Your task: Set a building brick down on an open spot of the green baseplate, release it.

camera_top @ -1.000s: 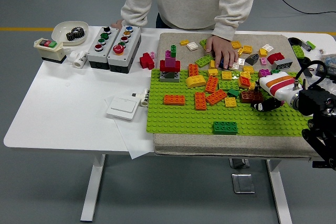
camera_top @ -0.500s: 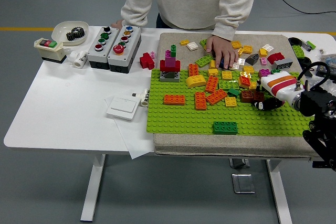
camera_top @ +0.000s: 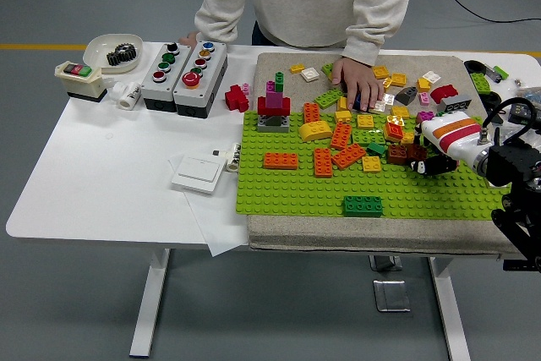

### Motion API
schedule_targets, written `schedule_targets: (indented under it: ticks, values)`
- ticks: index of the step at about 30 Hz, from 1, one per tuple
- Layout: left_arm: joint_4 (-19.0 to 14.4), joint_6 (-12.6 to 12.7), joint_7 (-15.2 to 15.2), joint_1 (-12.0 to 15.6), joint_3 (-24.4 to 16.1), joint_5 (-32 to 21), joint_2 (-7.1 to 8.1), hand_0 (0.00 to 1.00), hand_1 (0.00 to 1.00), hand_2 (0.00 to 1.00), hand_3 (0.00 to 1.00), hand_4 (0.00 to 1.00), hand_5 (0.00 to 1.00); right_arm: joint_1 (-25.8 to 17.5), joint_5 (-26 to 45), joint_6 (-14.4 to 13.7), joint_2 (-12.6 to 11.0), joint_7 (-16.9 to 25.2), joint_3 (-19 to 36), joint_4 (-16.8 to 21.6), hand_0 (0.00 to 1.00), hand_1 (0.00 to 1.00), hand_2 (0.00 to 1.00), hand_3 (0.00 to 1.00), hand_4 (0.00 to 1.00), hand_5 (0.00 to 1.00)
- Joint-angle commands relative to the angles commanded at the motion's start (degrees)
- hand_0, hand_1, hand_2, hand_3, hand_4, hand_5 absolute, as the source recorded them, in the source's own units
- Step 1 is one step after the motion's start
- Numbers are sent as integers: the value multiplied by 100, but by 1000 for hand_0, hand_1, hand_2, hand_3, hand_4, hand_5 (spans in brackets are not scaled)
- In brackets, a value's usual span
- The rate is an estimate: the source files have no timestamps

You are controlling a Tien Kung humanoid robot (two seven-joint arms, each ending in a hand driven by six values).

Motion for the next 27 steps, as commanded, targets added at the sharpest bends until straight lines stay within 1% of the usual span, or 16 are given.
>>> schedule_targets:
  ticks: [3,4,11,21,23,25,27]
  values:
    - [2,-3,0,3,2,-4,-1,754,760,794,687,787,745,-29,0,-12,-92,18,14,173,241,402,507,519,733,559]
    - [3,-3,-1,4,3,-6,-1,754,761,793,686,785,744,-37,0,-14,-114,22,15,215,236,399,504,517,706,568]
    - [12,-5,-5,14,5,-20,-3,754,760,792,686,785,744,-141,0,-16,-350,49,54,713,236,400,506,519,695,571]
    - [20,-4,-12,17,8,-35,-5,754,761,793,686,785,744,-354,0,12,-643,63,180,1311,236,399,506,520,690,568]
    - [21,-3,-16,18,14,-44,-5,754,760,792,685,785,743,-411,0,17,-719,63,205,1467,237,400,505,523,687,563]
    - [25,0,-24,22,19,-61,-7,754,760,792,685,785,743,-568,0,41,-919,67,255,1811,237,400,505,523,687,563]
    - [27,-1,-25,23,19,-62,-8,754,760,792,685,785,743,-672,0,60,-1058,67,272,2095,237,400,505,523,687,563]
